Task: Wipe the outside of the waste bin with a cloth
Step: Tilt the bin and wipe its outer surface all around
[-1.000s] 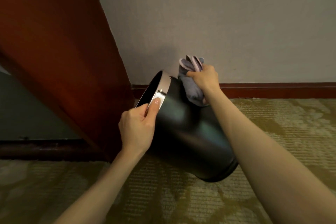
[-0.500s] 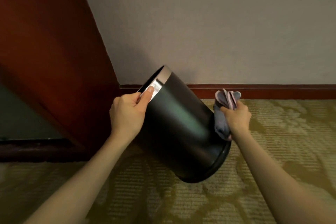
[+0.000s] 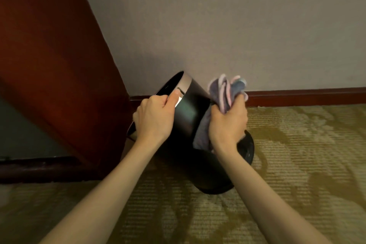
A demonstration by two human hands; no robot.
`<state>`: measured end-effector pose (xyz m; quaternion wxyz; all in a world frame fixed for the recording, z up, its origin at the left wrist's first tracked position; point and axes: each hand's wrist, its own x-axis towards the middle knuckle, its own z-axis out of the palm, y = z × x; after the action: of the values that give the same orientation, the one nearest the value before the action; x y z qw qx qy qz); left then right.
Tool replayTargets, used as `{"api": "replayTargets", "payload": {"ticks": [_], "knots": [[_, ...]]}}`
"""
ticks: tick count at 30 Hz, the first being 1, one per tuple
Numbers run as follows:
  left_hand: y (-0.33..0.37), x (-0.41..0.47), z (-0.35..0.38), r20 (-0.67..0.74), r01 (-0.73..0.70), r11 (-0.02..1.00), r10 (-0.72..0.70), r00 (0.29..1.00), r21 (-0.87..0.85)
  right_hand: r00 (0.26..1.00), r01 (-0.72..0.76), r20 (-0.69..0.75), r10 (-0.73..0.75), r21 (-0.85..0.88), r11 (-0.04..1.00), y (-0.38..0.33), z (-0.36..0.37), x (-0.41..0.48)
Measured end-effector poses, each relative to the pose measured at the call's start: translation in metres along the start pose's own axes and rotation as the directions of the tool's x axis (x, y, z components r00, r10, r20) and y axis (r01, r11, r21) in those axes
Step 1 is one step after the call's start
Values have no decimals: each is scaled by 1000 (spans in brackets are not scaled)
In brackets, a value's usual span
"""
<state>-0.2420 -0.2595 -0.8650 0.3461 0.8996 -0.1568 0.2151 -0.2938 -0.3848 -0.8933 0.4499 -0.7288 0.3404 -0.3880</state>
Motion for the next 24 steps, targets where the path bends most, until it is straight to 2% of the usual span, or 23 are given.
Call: {"api": "replayTargets", "payload": {"ticks": [4,6,10,14,19,22,24], "knots": [[8,18,7,25,44,999,-44,999,10,965,262,-19,-262,12,965,-18,10,-15],[4,26,9,42,73,997,-73,996,-8,922,385,45,-384,-18,923,-14,10,-20],[-9,36,8,68,85,995,-82,994,-52,857,503,149,-493,-36,864,6,4,-21],[-18,46,7,81,139,988,-133,988,-73,858,505,167,-487,-96,858,24,0,-15],[-31,53,5,92,213,973,-205,975,-87,894,436,199,-401,-188,880,50,-11,1],[-40,52,3,90,212,971,-202,975,-110,940,324,193,-282,-244,914,65,-17,21],[-43,51,0,143,178,974,-158,977,-139,963,242,182,-197,-274,931,71,-18,34]]}}
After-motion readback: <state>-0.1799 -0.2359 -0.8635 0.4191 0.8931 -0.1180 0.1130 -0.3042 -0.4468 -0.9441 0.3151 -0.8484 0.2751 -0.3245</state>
